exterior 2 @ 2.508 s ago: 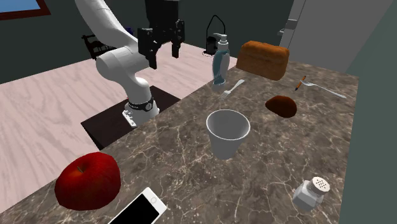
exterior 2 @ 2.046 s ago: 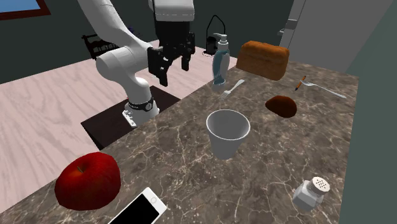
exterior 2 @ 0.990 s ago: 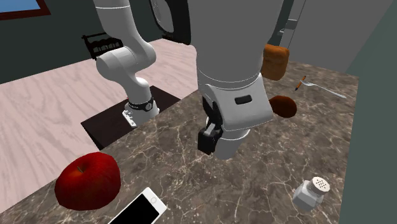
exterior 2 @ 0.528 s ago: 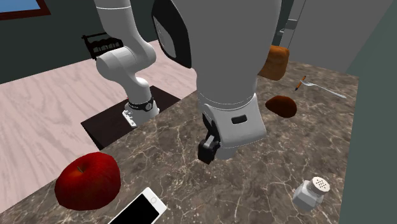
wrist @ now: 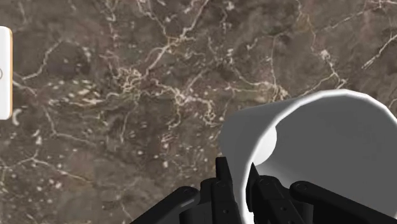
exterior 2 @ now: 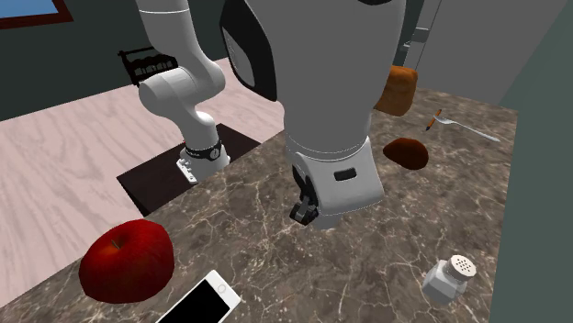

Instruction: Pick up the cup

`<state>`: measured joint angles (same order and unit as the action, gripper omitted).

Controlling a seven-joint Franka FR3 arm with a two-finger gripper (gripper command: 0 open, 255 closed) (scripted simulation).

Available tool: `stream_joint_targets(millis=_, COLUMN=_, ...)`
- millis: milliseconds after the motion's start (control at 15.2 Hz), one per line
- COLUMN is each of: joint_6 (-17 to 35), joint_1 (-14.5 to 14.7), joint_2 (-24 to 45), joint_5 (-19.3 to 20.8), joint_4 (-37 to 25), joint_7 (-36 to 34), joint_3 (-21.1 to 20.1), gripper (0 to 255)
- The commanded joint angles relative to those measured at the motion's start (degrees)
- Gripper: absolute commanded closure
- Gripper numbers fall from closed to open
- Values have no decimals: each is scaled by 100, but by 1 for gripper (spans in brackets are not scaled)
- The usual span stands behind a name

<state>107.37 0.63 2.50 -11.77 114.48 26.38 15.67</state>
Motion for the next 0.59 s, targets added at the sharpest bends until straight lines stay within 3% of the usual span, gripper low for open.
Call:
stream_joint_targets(millis=0, joint_6=0, joint_1=0, joint_2=-1, joint_5=0, joint_4=0, joint_7=0, joint_3=0, gripper=255)
stream_joint_targets(millis=528, joint_6=-431, joint_1=-2, joint_2=-128, joint_5=60, joint_4=-319, joint_7=-98, joint_3=5, gripper=255)
